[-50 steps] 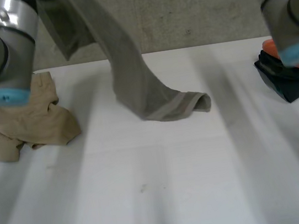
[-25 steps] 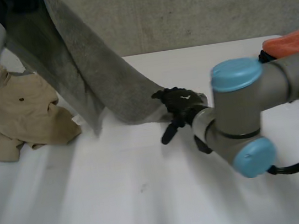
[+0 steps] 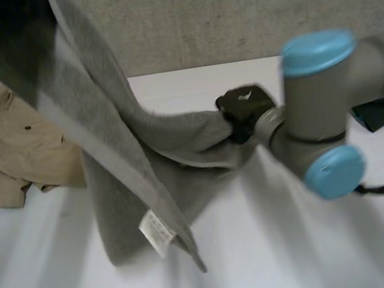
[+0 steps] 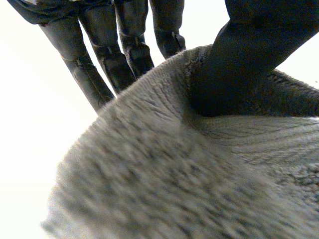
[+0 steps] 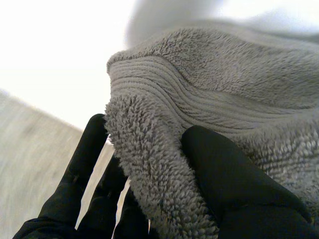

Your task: Fold the laundry.

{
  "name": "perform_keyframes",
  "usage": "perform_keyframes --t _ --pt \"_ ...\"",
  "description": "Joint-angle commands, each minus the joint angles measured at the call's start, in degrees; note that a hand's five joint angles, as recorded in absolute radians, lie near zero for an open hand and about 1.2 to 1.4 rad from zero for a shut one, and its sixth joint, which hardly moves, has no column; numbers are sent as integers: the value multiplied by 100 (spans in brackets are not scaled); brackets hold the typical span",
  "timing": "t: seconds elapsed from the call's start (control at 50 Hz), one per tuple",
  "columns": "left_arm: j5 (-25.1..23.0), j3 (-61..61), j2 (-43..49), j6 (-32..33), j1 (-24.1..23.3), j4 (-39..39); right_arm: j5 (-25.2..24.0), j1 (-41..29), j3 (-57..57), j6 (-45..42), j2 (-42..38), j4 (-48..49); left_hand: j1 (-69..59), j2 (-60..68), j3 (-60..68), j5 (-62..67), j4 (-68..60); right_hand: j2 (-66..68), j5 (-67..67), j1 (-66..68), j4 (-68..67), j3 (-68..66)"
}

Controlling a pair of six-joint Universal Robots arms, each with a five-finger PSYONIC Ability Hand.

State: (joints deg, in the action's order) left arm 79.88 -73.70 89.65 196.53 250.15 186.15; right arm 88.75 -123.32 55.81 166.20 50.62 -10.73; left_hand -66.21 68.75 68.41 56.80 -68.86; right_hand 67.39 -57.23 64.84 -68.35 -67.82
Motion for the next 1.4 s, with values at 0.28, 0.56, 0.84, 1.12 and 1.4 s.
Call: perform_keyframes --t 0.28,0.56,0.84,1.12,1.4 --pt "-298 -1077 2284 1010 157 -246 -1202 634 -1643 -4421 -2143 1538 -1379 1125 1159 1320 -1114 -5138 5122 -4883 5234 5181" --pt "-43 -936 1978 870 52 -272 -114 1012 -274 -1549 -590 1900 -1379 1125 1159 1320 -1114 -5739 5723 -5484 5835 5782" --pt "-166 -1085 1081 457 -89 -281 -982 1328 431 641 -455 -447 -1379 1125 1159 1320 -1114 -3586 3570 -3331 3682 3630" --pt "-175 -1235 1054 457 -19 -281 291 1144 -193 581 -1318 712 -1379 1125 1159 1320 -1114 -2661 2645 -2406 2757 2705" --pt "-184 -1252 1054 448 69 -281 46 1135 -149 431 -1423 968 -1379 1125 1159 1320 -1114 -2896 2879 -2641 2991 2939"
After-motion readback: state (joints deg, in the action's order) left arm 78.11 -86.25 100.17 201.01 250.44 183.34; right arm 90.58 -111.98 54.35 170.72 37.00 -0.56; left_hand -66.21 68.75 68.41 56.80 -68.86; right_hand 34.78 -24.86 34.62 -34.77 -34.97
